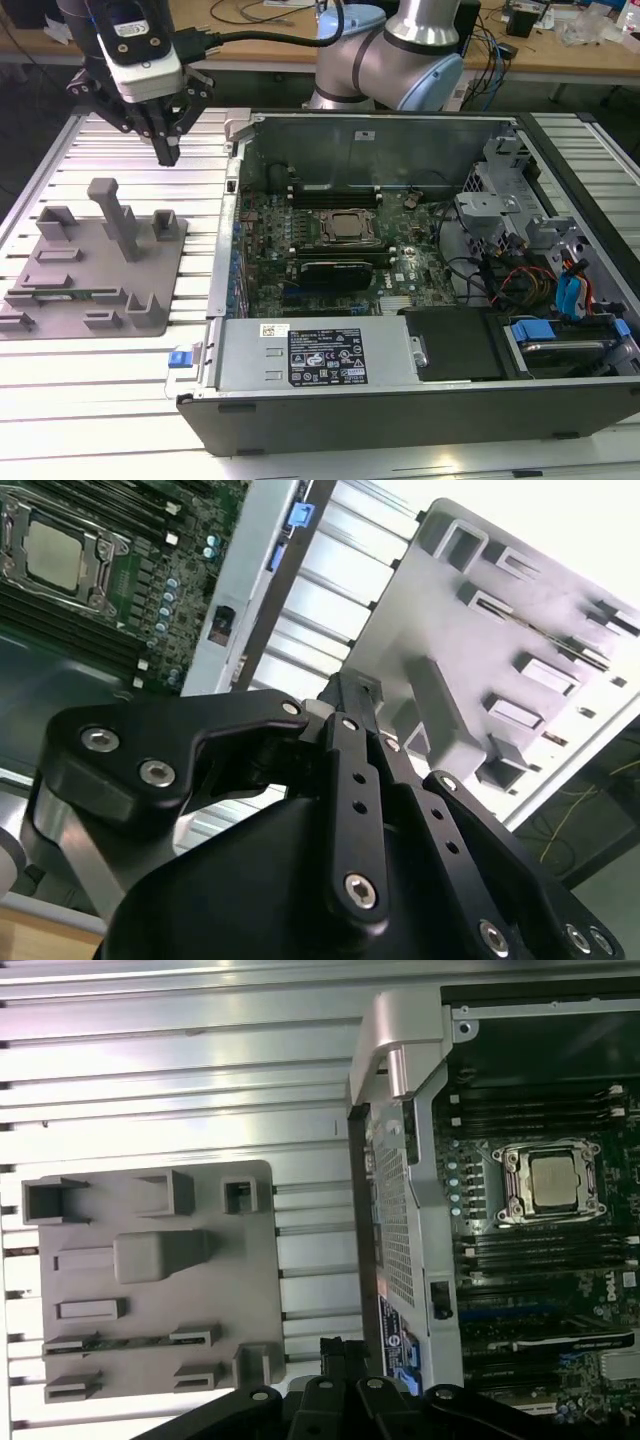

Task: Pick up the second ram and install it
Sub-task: 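Reach for the second ram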

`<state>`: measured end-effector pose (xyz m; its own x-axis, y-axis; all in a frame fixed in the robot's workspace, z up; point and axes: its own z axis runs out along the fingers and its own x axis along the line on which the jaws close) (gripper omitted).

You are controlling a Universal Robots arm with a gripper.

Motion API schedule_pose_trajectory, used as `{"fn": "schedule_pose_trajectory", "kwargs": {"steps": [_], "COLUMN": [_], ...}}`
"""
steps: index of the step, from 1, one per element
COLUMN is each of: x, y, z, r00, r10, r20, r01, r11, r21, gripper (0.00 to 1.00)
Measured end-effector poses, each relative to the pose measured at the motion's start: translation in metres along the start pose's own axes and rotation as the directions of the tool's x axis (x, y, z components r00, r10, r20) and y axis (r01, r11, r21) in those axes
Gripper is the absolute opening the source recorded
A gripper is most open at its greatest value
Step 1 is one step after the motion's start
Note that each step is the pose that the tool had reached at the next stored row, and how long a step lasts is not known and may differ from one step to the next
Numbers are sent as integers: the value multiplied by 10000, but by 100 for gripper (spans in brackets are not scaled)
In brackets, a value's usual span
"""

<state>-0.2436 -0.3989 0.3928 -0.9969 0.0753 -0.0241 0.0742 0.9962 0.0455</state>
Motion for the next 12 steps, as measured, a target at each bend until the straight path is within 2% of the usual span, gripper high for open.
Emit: {"fn": "schedule_pose_trajectory", "kwargs": {"steps": [3, 6, 8, 10, 12], "x": [64, 166, 193, 267, 303], "y": [-5, -12, -15, -20, -23], "z": [-1, -4, -5, -5, -5], "r00": [10000, 10000, 10000, 10000, 10000], "r10": [-1, 0, 0, -1, 0], "r20": [0, 0, 0, 0, 0], "r01": [1, 0, 0, 1, 0], "r11": [10000, 10000, 10000, 10000, 10000], "r21": [0, 0, 1, 0, 0], "gripper": [8, 8, 8, 8, 8]}}
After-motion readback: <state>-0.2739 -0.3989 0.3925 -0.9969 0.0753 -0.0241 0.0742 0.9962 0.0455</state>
